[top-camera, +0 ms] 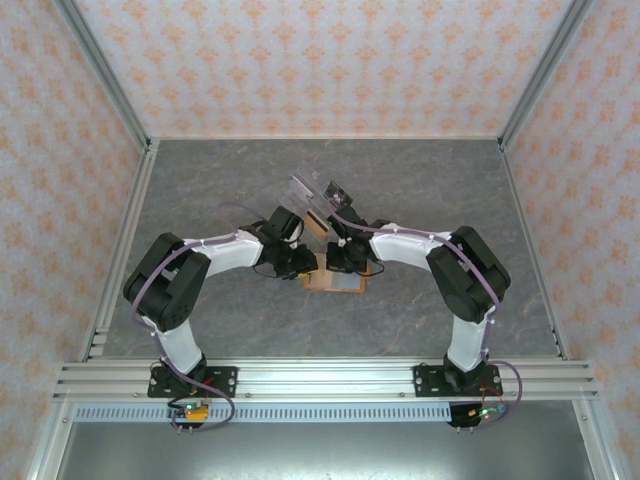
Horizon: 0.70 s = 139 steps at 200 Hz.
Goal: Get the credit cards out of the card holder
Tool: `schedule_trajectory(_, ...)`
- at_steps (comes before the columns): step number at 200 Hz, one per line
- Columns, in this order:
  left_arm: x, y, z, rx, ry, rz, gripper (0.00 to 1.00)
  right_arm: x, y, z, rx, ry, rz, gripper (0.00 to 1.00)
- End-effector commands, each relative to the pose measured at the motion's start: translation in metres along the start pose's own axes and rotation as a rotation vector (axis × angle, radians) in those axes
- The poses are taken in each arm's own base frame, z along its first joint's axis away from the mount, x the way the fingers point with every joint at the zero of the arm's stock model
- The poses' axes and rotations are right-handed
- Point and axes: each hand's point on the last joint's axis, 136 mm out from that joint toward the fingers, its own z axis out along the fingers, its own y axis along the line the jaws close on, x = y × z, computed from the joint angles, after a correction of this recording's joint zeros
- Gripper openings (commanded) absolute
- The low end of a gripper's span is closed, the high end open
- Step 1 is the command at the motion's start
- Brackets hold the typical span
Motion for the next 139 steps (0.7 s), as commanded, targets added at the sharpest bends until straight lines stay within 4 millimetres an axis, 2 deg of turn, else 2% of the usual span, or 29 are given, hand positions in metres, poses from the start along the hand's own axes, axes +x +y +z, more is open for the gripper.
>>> schedule_trajectory(1, 0.002, -0.007, 0.008, 0.020, 0.023, 0.036, 0.25, 0.011, -0.028, 0.014, 0.088, 0.026, 0.007, 0.08)
schedule_trajectory(63, 0.002, -0.021, 0.006, 0.078, 0.033, 0.056, 0.22, 0.009, -0.025, 0.012, 0.076, 0.023, 0.008, 0.08)
schedule_trajectory(139, 0.004, -0.027, 0.008, 0.089, 0.039, 0.071, 0.22, 0.010, -0.023, 0.013, 0.062, 0.027, 0.019, 0.08)
